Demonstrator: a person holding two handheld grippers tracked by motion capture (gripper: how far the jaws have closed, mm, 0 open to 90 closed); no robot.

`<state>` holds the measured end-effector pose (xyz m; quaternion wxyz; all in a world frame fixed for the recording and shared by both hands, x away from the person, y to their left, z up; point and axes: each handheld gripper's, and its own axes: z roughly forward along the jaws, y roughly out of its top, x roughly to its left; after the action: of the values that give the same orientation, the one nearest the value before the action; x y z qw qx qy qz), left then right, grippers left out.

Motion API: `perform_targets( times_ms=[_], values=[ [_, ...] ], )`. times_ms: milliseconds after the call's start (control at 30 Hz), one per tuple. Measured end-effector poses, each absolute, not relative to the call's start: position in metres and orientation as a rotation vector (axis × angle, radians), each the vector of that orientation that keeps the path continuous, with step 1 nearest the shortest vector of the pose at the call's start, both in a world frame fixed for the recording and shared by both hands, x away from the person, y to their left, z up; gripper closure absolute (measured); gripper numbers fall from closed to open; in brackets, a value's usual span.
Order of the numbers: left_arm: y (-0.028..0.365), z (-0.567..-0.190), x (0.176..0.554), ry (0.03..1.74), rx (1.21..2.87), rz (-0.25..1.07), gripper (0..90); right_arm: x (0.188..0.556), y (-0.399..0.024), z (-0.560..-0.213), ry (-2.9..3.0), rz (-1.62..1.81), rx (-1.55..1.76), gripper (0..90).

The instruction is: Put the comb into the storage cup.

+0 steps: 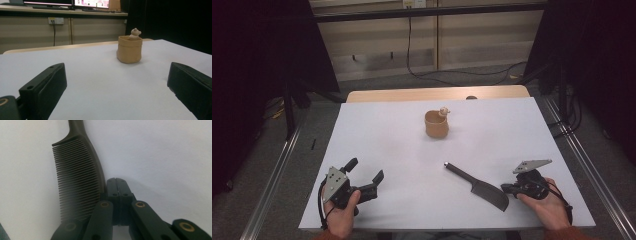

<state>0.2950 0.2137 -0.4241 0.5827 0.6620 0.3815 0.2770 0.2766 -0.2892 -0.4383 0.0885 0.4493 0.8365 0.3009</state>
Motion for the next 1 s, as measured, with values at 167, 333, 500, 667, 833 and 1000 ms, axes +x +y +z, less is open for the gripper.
perform_targets(
  times_ms=[167,333,500,667,833,1000],
  values=[
    [0.213,-0.425,0.295,0.893,1.544,0.637,2.5,0.277,-0.292,-0.436,2.431,0.943,1.316,86.8],
    [0.213,-0.425,0.295,0.890,1.545,0.639,2.5,0.277,-0.299,-0.435,2.317,1.075,1.321,80.1],
    [0.212,-0.425,0.295,0.892,1.547,0.635,2.5,0.276,-0.305,-0.431,2.223,1.140,1.318,64.4],
    [0.212,-0.425,0.295,0.892,1.547,0.636,2.4,0.275,-0.303,-0.428,2.162,1.181,1.292,42.5],
    [0.212,-0.425,0.295,0.892,1.549,0.638,2.4,0.277,-0.304,-0.424,2.114,1.219,1.309,17.6],
    [0.212,-0.425,0.295,0.890,1.552,0.636,2.4,0.279,-0.303,-0.423,2.130,1.250,1.281,7.8]
  ],
)
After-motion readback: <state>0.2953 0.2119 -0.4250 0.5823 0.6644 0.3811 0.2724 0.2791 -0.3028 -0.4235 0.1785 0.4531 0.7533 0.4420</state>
